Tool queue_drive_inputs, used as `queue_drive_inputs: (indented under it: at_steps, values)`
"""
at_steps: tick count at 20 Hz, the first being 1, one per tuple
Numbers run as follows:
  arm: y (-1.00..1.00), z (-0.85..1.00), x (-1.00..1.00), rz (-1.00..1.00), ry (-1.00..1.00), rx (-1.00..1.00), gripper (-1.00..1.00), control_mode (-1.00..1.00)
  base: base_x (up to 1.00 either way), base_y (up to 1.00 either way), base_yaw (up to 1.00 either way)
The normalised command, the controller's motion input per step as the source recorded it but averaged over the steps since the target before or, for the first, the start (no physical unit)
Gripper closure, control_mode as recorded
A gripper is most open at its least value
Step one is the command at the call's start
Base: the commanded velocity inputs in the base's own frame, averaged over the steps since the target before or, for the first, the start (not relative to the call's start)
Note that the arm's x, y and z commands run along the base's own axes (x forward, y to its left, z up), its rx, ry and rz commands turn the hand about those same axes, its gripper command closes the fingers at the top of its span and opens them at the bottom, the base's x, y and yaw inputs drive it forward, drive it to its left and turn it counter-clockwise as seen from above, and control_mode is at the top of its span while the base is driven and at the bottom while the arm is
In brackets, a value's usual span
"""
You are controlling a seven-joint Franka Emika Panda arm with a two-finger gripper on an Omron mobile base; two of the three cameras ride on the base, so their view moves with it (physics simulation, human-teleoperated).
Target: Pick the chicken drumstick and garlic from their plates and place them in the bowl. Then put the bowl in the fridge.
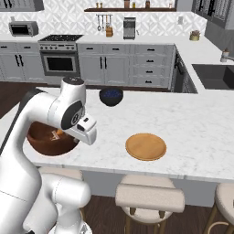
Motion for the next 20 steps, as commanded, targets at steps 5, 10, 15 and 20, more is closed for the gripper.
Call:
queue_drive_inputs:
  at_steps: [5,10,15,20]
  values:
    - [0.01,0.00,-0.09,0.00,0.00,0.00,1.00,1.00,-0.16,0.04,0.00]
    - [0.00,0.00,0.00,0.00,0.00,0.00,1.00,1.00,-0.98,0.26,0.00]
    - [0.00,0.00,0.00,0.00,0.00,0.00,1.00,1.00,-0.60,0.90,0.00]
    - [0.00,0.00,0.00,0.00,0.00,0.00,1.00,1.00,-0.02,1.00,0.00]
